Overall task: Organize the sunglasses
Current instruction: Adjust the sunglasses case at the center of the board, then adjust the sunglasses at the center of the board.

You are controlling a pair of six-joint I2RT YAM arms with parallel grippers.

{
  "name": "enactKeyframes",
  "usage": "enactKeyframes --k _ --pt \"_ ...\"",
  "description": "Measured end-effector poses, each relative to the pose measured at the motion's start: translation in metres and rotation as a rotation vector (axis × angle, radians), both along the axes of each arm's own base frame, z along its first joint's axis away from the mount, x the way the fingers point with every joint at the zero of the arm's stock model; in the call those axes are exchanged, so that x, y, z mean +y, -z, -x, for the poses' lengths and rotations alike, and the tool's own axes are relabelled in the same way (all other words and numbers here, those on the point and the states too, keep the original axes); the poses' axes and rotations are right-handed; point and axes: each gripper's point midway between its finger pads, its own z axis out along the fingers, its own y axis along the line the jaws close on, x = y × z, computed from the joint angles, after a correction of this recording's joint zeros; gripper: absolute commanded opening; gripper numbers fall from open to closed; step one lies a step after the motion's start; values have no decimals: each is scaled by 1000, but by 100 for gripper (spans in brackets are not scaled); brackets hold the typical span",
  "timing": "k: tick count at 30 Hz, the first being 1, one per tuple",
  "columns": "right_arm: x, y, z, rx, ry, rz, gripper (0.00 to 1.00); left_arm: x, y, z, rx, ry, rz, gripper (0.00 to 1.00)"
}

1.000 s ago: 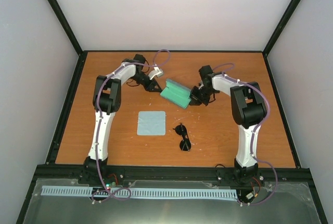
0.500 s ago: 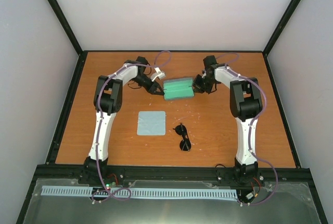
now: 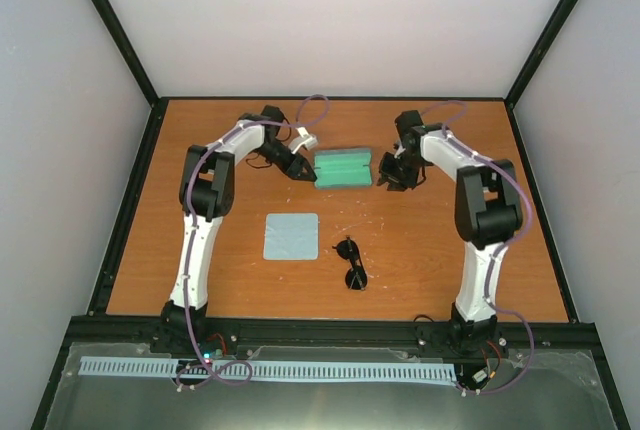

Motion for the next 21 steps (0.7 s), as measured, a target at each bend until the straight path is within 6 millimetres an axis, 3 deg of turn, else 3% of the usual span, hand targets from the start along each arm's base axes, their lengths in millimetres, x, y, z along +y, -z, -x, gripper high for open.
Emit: enactKeyframes --k 2,4,7,9,15,21 --pt "-5 -21 21 3 -15 30 30 5 -1 -1 -9 -9 -17 46" --pt "-5 -48 36 -24 -38 50 20 15 -2 -4 -18 -27 -35 46" --pt "12 -87 60 -80 -115 50 10 37 -6 -13 -41 -71 -59 42" --pt "33 -99 79 -92 -191 30 7 55 -11 -20 -56 -110 -72 34" --pt "85 -95 133 1 -397 -64 5 100 -33 -41 -129 -208 -94 26" --pt "118 -65 176 135 -555 -70 3 125 -30 -35 -128 -238 -119 25"
